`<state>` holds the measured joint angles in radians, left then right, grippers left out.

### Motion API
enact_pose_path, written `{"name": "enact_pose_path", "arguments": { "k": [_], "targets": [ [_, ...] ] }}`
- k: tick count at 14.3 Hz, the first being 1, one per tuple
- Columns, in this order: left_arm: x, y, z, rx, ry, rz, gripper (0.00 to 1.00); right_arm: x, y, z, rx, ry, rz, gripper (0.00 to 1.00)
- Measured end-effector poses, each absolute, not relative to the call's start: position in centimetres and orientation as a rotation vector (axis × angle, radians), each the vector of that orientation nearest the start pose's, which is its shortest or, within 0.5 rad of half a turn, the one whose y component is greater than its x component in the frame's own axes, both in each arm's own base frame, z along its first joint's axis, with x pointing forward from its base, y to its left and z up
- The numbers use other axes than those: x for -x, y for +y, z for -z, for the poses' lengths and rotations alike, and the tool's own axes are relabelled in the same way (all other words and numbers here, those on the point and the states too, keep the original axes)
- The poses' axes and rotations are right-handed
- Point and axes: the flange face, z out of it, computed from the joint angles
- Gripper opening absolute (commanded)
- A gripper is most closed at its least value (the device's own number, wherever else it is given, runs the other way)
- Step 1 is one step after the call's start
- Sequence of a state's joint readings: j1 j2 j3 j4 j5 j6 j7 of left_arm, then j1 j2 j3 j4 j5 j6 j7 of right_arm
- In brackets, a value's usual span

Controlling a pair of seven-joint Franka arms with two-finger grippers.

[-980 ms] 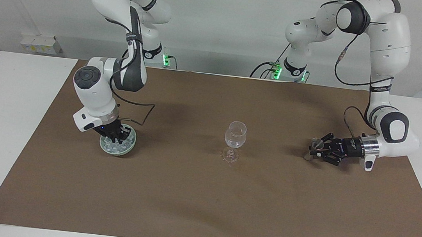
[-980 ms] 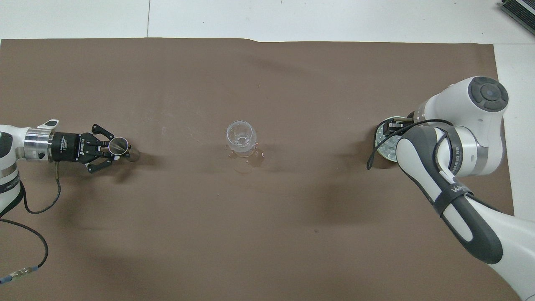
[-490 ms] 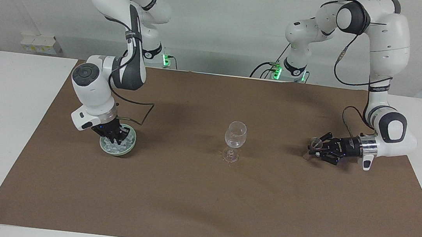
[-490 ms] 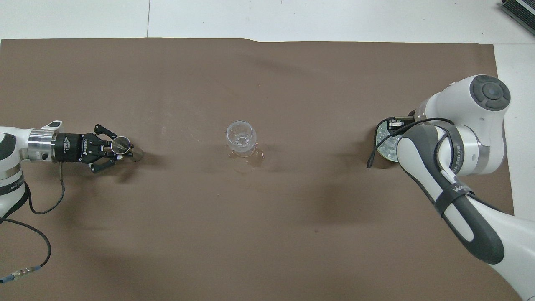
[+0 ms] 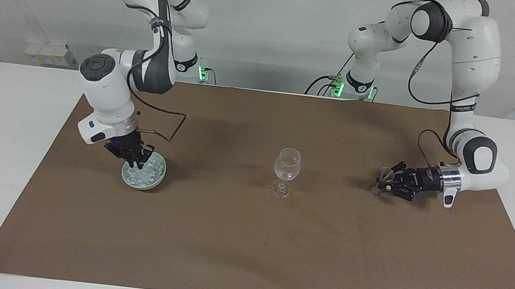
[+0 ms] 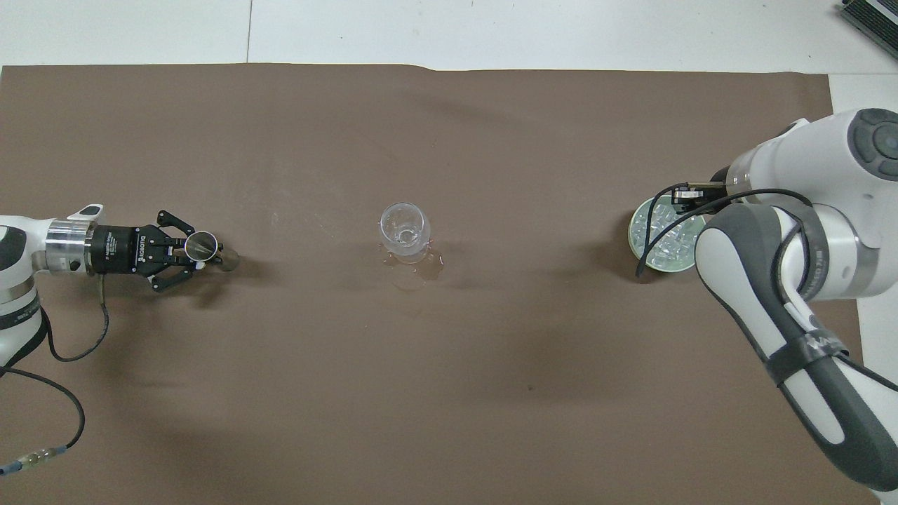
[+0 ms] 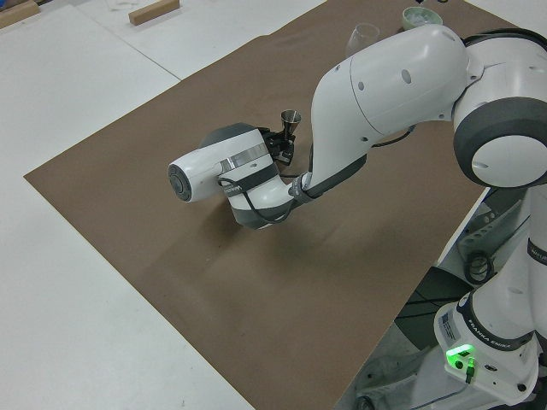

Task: Pour wine and add ice with both arms

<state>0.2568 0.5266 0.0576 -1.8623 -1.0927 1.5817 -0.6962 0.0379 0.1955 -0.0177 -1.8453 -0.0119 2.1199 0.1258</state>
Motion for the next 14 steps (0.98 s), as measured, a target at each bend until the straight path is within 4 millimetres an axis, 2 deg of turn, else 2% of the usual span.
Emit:
{"name": "enact_pose_path", "arguments": {
  "k": [1,2,6,10,12,14],
  "targets": [
    [-57.9,8.8,-24.0,-1.505,1.444,1.054,0.97,-61.4,1.2,-44.0,3.144,0.157,0.116,0.0],
    [-57.9,8.9,-24.0,-1.507,1.442,1.052,1.0,-61.1,1.2,-45.3,3.144,0.157,0.111,0.0],
    [-57.8,9.1,-24.0,-1.519,1.438,1.047,1.0,-60.0,1.2,-50.3,3.139,0.159,0.148,0.0],
    [-57.7,11.1,-24.6,-1.594,1.413,1.016,1.0,-58.7,1.1,-55.1,3.138,0.161,0.156,0.0],
    [-58.0,12.0,-25.5,-1.641,1.402,0.994,1.0,-58.4,1.1,-56.4,3.137,0.162,0.166,0.0],
    [-58.7,12.0,-26.6,-1.684,1.384,0.971,1.0,-58.2,1.1,-56.8,3.135,0.162,0.175,0.0]
  ]
}}
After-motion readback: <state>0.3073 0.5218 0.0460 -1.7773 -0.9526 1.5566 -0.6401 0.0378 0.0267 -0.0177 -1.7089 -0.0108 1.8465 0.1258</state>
